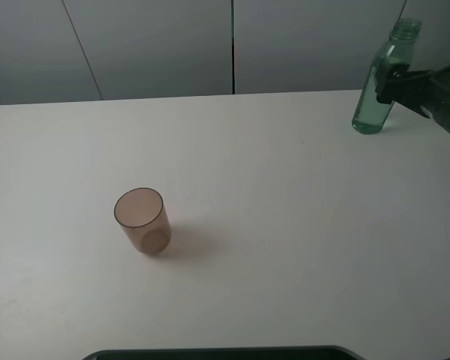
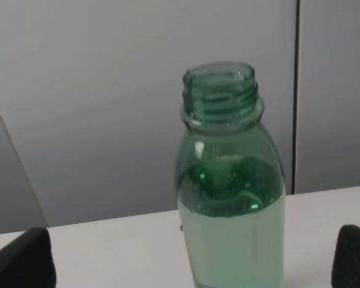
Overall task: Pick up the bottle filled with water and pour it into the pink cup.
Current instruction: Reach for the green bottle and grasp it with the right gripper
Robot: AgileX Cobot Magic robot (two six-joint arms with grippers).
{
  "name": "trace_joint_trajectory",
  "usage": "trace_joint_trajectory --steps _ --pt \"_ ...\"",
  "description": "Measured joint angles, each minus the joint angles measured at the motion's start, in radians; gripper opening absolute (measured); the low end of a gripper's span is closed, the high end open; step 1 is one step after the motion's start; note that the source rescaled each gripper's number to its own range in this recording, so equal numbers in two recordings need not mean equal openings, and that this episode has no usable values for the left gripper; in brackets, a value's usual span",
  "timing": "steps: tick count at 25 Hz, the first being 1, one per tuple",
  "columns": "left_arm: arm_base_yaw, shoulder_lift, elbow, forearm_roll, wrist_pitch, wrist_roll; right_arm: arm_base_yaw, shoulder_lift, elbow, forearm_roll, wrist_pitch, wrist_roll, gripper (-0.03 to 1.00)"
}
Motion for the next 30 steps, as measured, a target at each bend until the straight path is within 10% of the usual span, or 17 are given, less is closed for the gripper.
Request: trace_joint_trajectory --steps 9,30 --pt "0.0 0.0 0.0 0.0 0.0 0.0 0.0 0.221 -0.125 0.009 -0.089 0.005 1.0" --pt "0.0 0.0 0.0 0.0 0.0 0.0 -0.057 0.434 -0.474 0.006 0.111 0.0 1.0"
